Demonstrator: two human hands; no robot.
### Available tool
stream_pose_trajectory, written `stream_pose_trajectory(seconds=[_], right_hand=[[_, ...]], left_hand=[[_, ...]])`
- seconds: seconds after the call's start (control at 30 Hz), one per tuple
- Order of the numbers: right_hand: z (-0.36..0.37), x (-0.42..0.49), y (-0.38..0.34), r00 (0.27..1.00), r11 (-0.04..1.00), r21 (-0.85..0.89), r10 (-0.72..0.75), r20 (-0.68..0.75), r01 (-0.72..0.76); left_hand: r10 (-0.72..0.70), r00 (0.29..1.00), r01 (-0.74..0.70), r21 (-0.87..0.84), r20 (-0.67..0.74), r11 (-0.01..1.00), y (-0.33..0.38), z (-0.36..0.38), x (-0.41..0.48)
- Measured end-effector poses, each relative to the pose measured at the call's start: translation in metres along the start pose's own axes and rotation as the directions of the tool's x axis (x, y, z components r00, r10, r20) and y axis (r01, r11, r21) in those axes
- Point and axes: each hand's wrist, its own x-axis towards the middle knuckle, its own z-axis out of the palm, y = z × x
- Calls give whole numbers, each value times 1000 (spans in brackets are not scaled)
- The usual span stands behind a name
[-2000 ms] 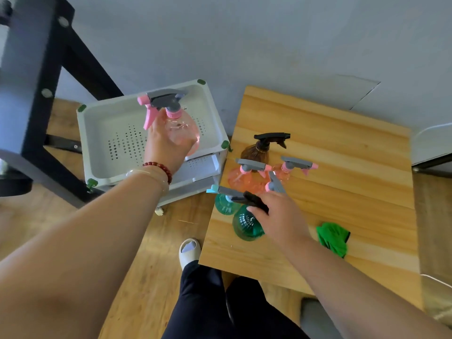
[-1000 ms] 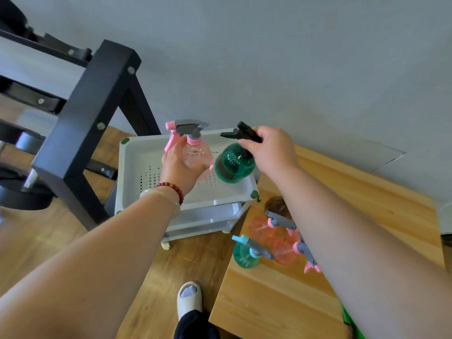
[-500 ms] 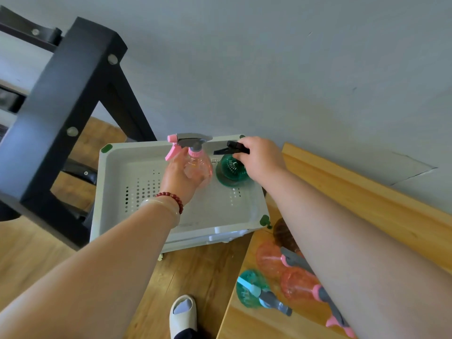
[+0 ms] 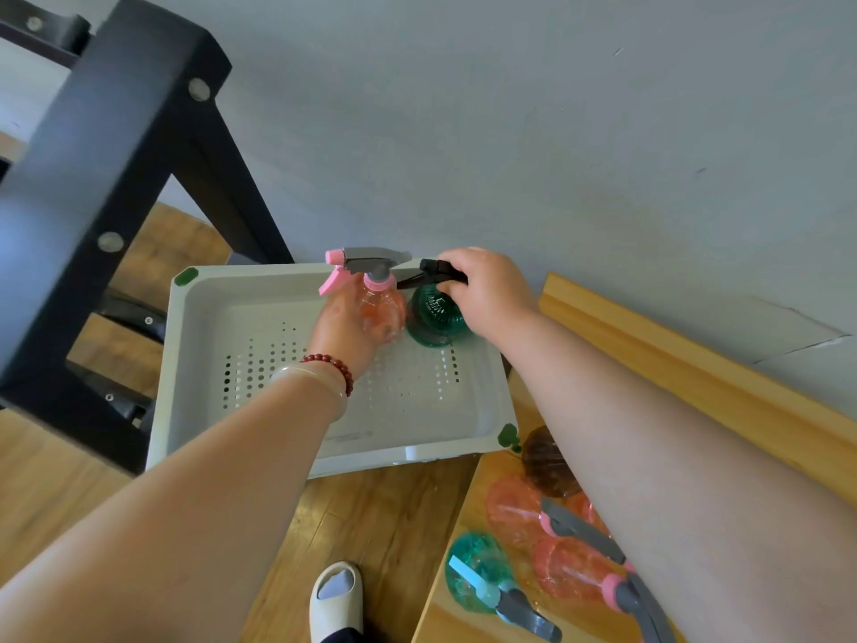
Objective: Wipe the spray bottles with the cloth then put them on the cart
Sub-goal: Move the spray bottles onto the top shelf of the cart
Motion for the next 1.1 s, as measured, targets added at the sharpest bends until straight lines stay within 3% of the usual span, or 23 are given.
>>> stream_pose_trajectory(seconds=[0.2, 0.37, 0.5, 0.63, 0.83, 1.1], right_hand=[[0, 5, -1, 1000, 999, -26, -21, 19, 22], [2, 7, -4, 997, 997, -65, -38, 64, 42], [7, 1, -8, 1000, 999, -43, 4, -3, -4], [5, -15, -6, 995, 998, 13, 69, -75, -68], [-9, -75, 7, 981, 987, 104, 138, -136, -124], [-10, -190, 26, 950, 942, 236, 276, -148, -237]], left_hand=[[-15, 1000, 14, -7, -7, 1000, 3, -1, -5], [-40, 998, 34, -113, -57, 993, -2, 2, -21], [-83, 994, 88, 74, -70, 993, -3, 3, -41], [-129, 989, 136, 97, -72, 986, -7, 5, -61], [88, 996, -83, 155, -26, 984, -2, 9, -110], [312, 887, -380, 154, 340, 912, 34, 36, -186]])
